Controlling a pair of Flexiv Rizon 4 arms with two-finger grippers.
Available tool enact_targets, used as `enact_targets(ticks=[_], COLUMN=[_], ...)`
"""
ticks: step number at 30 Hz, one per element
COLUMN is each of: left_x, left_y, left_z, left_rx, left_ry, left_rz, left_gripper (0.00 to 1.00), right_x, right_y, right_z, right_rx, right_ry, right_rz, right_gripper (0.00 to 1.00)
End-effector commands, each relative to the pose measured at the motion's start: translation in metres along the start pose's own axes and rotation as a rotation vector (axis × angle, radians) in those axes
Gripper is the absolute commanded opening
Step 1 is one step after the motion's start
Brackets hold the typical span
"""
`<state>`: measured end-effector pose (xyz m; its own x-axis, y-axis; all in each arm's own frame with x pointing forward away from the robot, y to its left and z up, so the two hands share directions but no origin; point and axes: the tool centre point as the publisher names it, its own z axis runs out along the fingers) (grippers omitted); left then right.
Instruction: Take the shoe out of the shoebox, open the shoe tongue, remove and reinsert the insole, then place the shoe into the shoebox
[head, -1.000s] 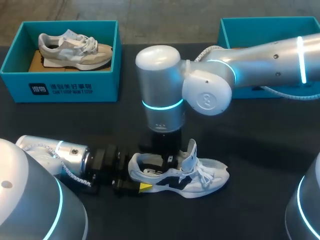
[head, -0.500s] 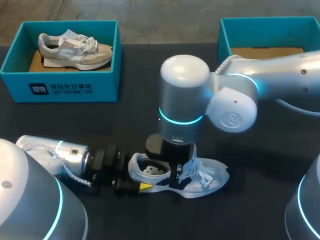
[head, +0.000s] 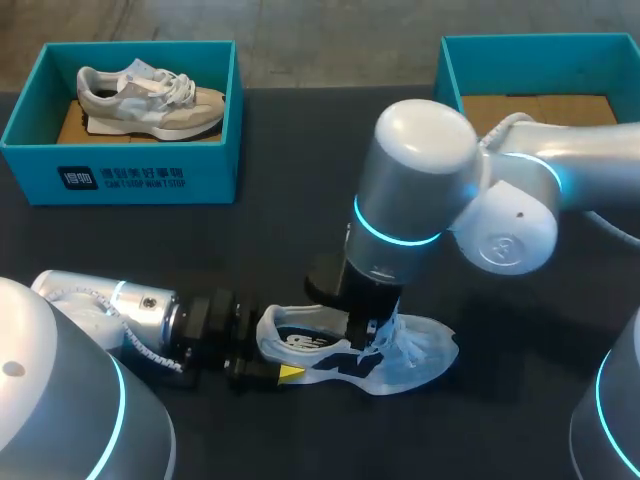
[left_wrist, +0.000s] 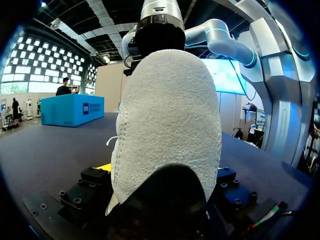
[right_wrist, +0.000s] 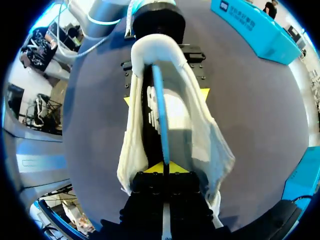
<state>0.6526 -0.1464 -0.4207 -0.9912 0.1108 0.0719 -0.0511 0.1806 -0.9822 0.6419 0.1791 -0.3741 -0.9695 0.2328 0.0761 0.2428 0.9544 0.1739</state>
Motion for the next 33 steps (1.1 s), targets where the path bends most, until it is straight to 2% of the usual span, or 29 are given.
enact_targets(ticks=[1, 16, 20, 22, 27, 28, 29, 30, 31, 32, 33], left_x=[-0.002, -0.002, -0.002, -0.002, -0.002, -0.002, -0.002, -0.002, -0.002, -0.002, -0.002], left_y=[0.000, 0.000, 0.000, 0.000, 0.000, 0.000, 0.000, 0.000, 0.000, 0.000, 0.000], left_z=[0.001, 0.001, 0.001, 0.001, 0.001, 0.001, 0.001, 0.001, 0.001, 0.001, 0.001], left_rx=[-0.002, -0.002, -0.002, -0.002, -0.002, -0.002, -0.002, -0.002, -0.002, -0.002, -0.002], left_ry=[-0.003, -0.003, -0.003, -0.003, -0.003, -0.003, -0.003, -0.003, -0.003, -0.003, -0.003], left_rz=[-0.001, -0.001, -0.001, -0.001, -0.001, -0.001, -0.001, -0.001, -0.001, -0.001, -0.001], left_gripper=[0.00, 0.00, 0.00, 0.00, 0.00, 0.00, 0.00, 0.00, 0.00, 0.00, 0.00], right_x=[0.001, -0.001, 0.001, 0.001, 0.001, 0.002, 0.002, 0.002, 0.003, 0.003, 0.004], right_y=[-0.012, -0.015, -0.009, -0.008, -0.003, -0.002, -0.002, -0.001, 0.000, 0.000, 0.001], right_z=[-0.006, -0.014, -0.019, -0.021, -0.023, -0.024, -0.024, -0.024, -0.025, -0.025, -0.026], right_rx=[-0.127, -0.284, -0.277, -0.307, -0.265, -0.263, -0.253, -0.242, -0.234, -0.226, -0.221], right_ry=[-0.006, -0.039, -0.046, -0.048, -0.046, -0.046, -0.045, -0.044, -0.042, -0.040, -0.038], right_rz=[-0.009, -0.064, -0.075, -0.100, -0.083, -0.085, -0.088, -0.085, -0.085, -0.086, -0.083], right_gripper=[0.00, 0.00, 0.00, 0.00, 0.00, 0.16, 0.37, 0.46, 0.87, 1.00, 1.00])
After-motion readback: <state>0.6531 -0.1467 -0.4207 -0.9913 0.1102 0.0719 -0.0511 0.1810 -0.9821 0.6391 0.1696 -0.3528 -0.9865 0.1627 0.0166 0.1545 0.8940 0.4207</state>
